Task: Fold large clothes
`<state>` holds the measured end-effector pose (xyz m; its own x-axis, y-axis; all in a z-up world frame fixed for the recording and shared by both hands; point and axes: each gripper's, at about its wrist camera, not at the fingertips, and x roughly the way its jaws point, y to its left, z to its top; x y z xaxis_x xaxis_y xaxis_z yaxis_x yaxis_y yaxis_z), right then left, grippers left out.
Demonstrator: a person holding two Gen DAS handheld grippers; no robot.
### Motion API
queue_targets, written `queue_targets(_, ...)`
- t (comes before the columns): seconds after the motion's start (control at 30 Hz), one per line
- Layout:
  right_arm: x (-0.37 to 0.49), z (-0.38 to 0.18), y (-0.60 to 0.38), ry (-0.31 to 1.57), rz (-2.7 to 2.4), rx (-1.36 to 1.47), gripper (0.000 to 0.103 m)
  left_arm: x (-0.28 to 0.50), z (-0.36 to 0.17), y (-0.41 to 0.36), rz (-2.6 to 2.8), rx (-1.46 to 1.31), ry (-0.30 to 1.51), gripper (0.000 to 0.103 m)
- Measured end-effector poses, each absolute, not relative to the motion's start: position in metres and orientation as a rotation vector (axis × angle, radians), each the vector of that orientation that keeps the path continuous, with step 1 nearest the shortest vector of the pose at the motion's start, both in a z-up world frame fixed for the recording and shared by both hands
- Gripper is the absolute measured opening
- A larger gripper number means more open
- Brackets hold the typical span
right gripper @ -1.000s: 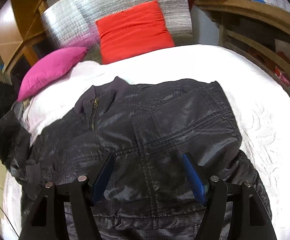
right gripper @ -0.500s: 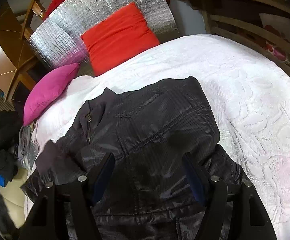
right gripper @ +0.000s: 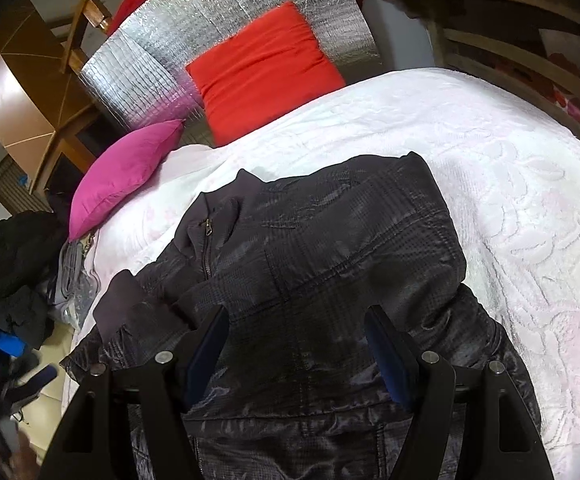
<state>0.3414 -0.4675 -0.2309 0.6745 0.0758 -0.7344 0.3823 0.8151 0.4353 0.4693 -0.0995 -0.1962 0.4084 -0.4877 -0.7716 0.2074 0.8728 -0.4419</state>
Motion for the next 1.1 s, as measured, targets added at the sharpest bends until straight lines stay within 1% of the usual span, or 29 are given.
queue_targets(0.1, 0.337, -0.229, -0.473, 0.813, -0.191, 0.620, 0.074, 0.499, -0.219, -0.127, -0.421, -0.261, 1.139, 0.088)
queue_targets(0.2, 0.333, -0.227, -0.481, 0.800, -0.198, 0.639, 0.074, 0.517, -0.249, -0.134, -0.334, -0.279, 1.223, 0.086)
queue_targets(0.23, 0.331, -0.226, -0.484, 0.794, -0.204, 0.646, 0.074, 0.516, -0.253, -0.133, -0.329, -0.289, 1.231, 0.079)
queue_targets(0.27, 0.330, -0.226, -0.488, 0.790, -0.209, 0.656, 0.074, 0.516, -0.257, -0.133, -0.336, -0.314, 1.231, 0.045)
queue_targets(0.3, 0.328, -0.225, -0.492, 0.785, -0.212, 0.667, 0.074, 0.515, -0.259, -0.134, -0.362, -0.347, 1.234, 0.030)
queue_targets(0.37, 0.325, -0.223, -0.497, 0.772, -0.216, 0.680, 0.074, 0.513, -0.257, -0.140, -0.372, -0.346, 1.217, 0.014)
queue_targets(0.4, 0.324, -0.222, -0.499, 0.768, -0.217, 0.682, 0.074, 0.508, -0.249, -0.147, -0.383, -0.308, 1.179, 0.010)
queue_targets(0.6, 0.316, -0.221, -0.520, 0.746, -0.231, 0.734, 0.074, 0.471, -0.188, -0.199, -0.515, -0.182, 1.023, 0.010)
queue_targets(0.73, 0.311, -0.225, -0.533, 0.737, -0.211, 0.818, 0.074, 0.435, -0.168, -0.243, -0.646, -0.102, 1.002, 0.010)
queue_targets(0.9, 0.313, -0.233, -0.536, 0.755, -0.149, 0.892, 0.074, 0.404, -0.181, -0.280, -0.735, 0.003, 1.040, 0.012)
queue_targets(1.0, 0.318, -0.236, -0.531, 0.778, -0.114, 0.906, 0.074, 0.397, -0.199, -0.282, -0.754, 0.023, 1.080, 0.012)
queue_targets(1.1, 0.323, -0.240, -0.525, 0.808, -0.085, 0.898, 0.074, 0.393, -0.215, -0.281, -0.795, 0.004, 1.147, 0.018)
